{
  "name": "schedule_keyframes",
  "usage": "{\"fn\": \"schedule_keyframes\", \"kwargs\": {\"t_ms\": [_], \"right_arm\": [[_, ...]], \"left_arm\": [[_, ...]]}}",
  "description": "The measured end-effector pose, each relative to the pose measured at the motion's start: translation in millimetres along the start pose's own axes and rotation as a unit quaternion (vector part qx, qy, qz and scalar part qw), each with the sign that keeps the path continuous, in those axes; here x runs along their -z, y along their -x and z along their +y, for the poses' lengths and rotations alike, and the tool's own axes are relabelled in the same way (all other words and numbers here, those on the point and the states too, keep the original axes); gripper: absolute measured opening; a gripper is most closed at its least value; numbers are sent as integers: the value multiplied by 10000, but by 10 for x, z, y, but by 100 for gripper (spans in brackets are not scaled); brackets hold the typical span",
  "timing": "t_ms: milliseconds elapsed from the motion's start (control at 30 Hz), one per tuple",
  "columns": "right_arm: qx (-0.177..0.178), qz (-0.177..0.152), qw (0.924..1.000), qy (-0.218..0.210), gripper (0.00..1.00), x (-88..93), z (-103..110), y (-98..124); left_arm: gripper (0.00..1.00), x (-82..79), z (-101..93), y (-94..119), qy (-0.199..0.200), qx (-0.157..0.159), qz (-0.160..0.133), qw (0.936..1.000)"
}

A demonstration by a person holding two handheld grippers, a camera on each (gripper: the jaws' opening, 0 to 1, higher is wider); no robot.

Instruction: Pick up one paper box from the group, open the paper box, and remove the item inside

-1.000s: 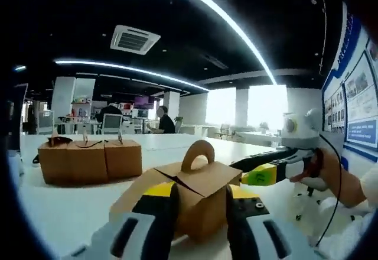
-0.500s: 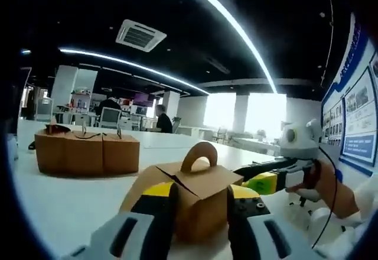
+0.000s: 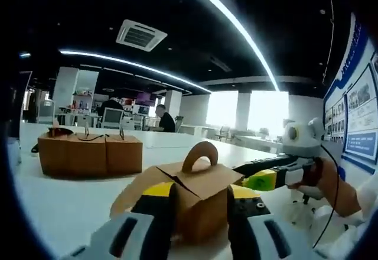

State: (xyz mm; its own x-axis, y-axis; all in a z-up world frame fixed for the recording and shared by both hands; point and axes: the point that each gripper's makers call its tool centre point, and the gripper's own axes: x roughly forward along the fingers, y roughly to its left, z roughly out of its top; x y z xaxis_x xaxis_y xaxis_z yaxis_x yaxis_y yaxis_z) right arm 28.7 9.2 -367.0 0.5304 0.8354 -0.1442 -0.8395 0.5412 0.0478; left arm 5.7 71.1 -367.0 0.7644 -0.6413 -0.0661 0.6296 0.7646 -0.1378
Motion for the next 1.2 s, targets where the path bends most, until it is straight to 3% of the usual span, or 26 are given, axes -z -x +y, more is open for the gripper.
{"fn": "schedule_keyframes", "kwargs": {"t_ms": [100, 267, 400, 600, 833, 1200], "right_arm": [[105, -49, 9997, 227, 32, -64, -2, 33], [338, -83, 9943, 1010, 32, -196, 45, 79], [397, -194, 9904, 1307, 32, -347, 123, 97], [355, 100, 9836, 1763, 32, -390, 150, -47], [316, 287, 9798, 1954, 31, -402, 130, -172], [301, 466, 9746, 2169, 25, -385, 9, -310]], "left_arm": [[36, -37, 62, -11, -75, -60, -13, 10000], [37, -108, 72, -11, -426, -240, -96, 9988], [37, -162, 50, -7, -662, -310, -165, 9972], [37, -124, 112, -34, -795, -340, -76, 9962], [37, -7, 96, -77, -756, -344, 144, 9964], [35, -14, 141, -100, -671, -405, 177, 9968]]}}
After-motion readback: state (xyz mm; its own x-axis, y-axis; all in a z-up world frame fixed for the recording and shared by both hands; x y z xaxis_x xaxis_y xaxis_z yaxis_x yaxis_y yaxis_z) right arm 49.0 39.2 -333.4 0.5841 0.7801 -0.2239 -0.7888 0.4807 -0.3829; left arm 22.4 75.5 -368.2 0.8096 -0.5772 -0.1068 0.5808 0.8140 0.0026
